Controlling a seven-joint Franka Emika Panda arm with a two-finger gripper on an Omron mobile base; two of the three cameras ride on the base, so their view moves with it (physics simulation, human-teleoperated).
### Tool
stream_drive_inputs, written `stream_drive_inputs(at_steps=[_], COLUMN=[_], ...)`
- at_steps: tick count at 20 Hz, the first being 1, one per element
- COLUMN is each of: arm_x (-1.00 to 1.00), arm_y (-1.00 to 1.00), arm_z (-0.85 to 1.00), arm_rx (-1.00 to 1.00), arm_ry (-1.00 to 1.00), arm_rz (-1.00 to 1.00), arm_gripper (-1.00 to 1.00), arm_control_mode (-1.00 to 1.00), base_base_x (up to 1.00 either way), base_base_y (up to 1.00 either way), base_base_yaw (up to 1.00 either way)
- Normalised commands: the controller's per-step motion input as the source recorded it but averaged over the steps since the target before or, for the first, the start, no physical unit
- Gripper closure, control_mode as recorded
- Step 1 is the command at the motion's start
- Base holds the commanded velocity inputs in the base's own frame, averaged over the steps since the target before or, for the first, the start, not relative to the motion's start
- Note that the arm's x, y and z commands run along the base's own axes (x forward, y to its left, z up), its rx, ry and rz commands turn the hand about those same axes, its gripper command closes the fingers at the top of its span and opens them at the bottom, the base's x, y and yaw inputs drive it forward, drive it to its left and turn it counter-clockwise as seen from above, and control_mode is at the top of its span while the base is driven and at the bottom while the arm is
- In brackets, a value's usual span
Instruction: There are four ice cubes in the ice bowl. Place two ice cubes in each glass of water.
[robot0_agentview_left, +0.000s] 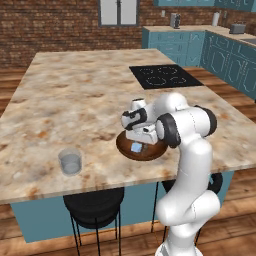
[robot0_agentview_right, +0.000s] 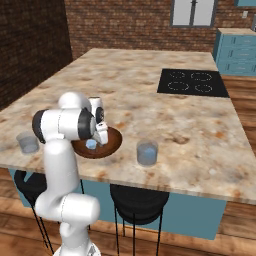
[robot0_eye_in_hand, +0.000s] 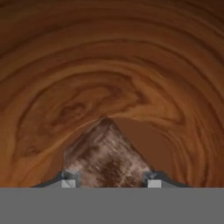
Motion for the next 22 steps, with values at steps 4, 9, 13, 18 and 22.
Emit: stream_drive_inputs(at_steps=[4, 9, 13, 18, 22], arm_x=[0.00, -0.16, -0.64, -0.41, -0.23], arm_y=[-0.13, -0.12, -0.16, -0.48, -0.74], arm_z=[0.20, 0.61, 0.58, 0.61, 0.52], arm_rx=[-0.02, 0.00, 0.00, 0.00, 0.02], arm_ry=[-0.12, -0.09, -0.04, -0.01, -0.03], arm_rz=[-0.04, -0.01, 0.00, 0.04, 0.08], arm_gripper=[1.00, 1.00, 1.00, 1.00, 1.00], arm_control_mode=[-1.00, -1.00, -1.00, -1.00, -1.00], base_base_x=[0.00, 0.00, 0.00, 0.00, 0.00], base_base_y=[0.00, 0.00, 0.00, 0.00, 0.00], base_base_yaw=[0.00, 0.00, 0.00, 0.00, 0.00])
